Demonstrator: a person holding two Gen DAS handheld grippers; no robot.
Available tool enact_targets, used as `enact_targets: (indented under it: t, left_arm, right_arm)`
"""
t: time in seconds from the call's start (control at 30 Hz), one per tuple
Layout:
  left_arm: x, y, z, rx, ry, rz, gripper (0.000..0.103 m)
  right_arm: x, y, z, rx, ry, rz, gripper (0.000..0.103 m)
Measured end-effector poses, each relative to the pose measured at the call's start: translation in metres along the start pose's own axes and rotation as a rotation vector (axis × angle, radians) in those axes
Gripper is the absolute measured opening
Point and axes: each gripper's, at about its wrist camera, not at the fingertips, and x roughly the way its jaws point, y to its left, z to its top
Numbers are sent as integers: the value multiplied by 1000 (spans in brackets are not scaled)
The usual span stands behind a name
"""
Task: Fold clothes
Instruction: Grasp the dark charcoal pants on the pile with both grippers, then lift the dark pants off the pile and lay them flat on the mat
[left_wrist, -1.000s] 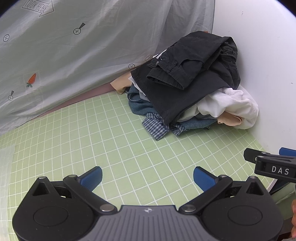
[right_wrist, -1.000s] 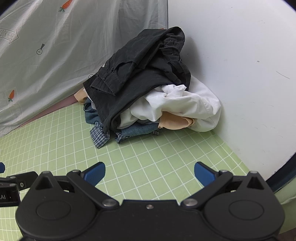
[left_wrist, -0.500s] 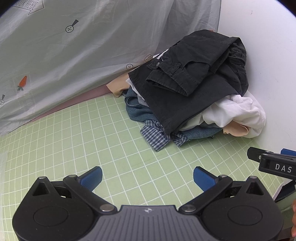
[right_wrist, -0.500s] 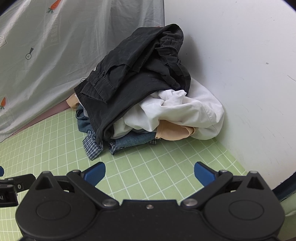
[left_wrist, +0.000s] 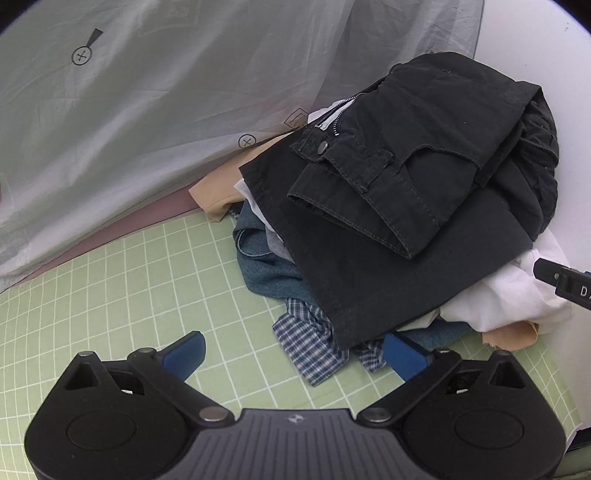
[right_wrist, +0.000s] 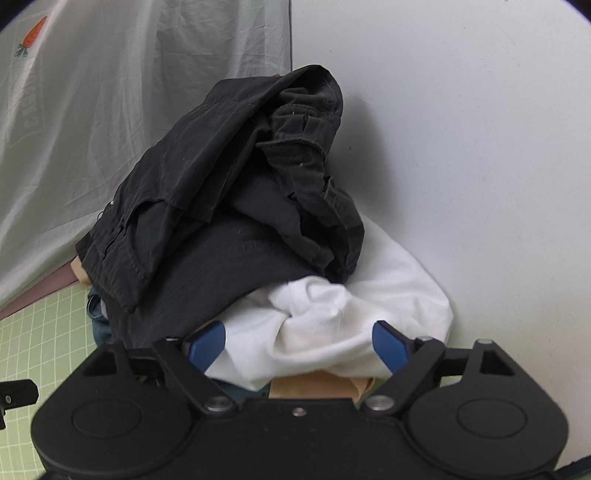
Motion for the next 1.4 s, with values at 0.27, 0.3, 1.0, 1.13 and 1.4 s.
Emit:
enact_targets:
  t: [0.27, 0.3, 1.0, 1.13, 1.4]
  left_arm:
    - [54, -31, 59, 44, 4, -123, 91]
    - [57, -37, 64, 55, -4, -144, 91]
    - [69, -57, 77, -5, -78, -241, 37]
    - [48, -50, 73, -15, -129, -220, 26]
    - [-3, 0, 41, -130, -177, -123, 20]
  right_arm:
    - [70, -15, 42, -3, -34, -19, 78]
    - [75, -16, 45, -7, -44, -24, 78]
    - [83, -5, 45, -113, -94, -6, 31]
    - [64, -9, 46, -87, -127, 3, 26]
    - [7, -3, 41, -131, -222, 7, 23]
